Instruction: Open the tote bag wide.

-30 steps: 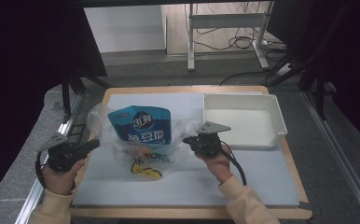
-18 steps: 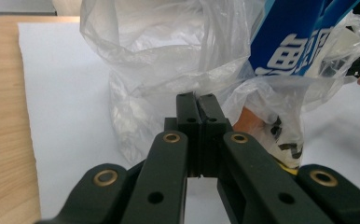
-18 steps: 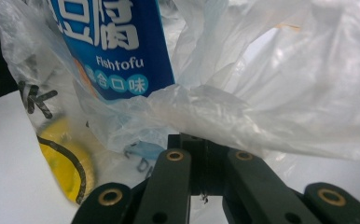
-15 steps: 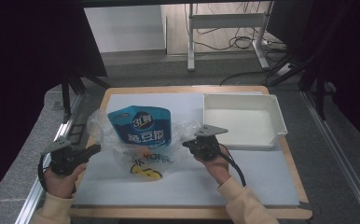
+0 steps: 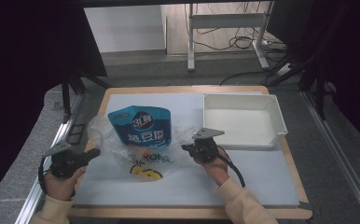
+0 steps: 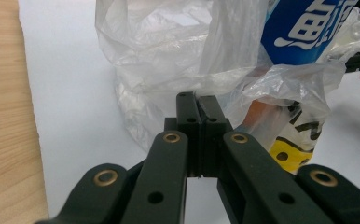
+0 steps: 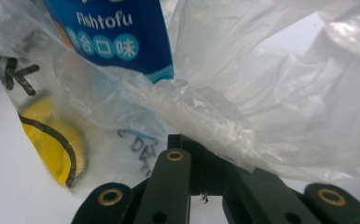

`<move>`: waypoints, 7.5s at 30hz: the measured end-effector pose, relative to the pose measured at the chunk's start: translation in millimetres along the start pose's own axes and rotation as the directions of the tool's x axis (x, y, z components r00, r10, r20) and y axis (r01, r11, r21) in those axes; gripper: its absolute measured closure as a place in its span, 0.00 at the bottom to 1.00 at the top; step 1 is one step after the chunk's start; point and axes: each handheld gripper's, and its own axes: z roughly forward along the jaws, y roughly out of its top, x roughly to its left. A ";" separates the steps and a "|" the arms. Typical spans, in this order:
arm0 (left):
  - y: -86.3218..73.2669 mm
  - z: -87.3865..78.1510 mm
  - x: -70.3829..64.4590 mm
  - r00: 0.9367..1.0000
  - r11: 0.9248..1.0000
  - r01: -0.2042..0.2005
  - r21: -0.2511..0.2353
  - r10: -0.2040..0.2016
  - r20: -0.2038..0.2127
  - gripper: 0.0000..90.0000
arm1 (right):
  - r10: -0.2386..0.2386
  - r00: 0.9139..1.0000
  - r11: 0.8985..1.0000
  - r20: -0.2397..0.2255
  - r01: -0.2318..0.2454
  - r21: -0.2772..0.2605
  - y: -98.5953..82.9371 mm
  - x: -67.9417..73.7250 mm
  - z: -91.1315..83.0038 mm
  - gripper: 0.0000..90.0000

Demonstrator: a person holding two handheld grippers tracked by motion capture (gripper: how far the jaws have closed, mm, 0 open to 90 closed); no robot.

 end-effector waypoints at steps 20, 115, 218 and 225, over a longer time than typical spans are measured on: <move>-4.1 10.7 -4.5 1.000 1.000 -0.007 0.029 0.007 0.003 1.00 | 0.009 1.000 0.999 -0.008 -0.009 0.035 -6.3 -1.8 6.9 0.99; -54.3 43.7 26.5 0.998 0.967 0.040 0.253 -0.029 -0.047 0.99 | 0.085 0.996 0.990 -0.025 -0.082 0.111 -38.4 -5.6 -30.6 0.66; 70.6 2.3 -12.1 0.985 0.991 -0.132 0.020 0.133 -0.111 0.36 | 0.007 0.997 1.000 -0.077 -0.008 -0.003 35.2 -7.3 -4.9 0.98; 71.0 21.8 -8.4 0.984 0.986 -0.149 0.077 0.155 -0.087 0.41 | 0.009 0.997 1.000 -0.071 -0.009 -0.002 34.9 -7.3 -5.6 0.98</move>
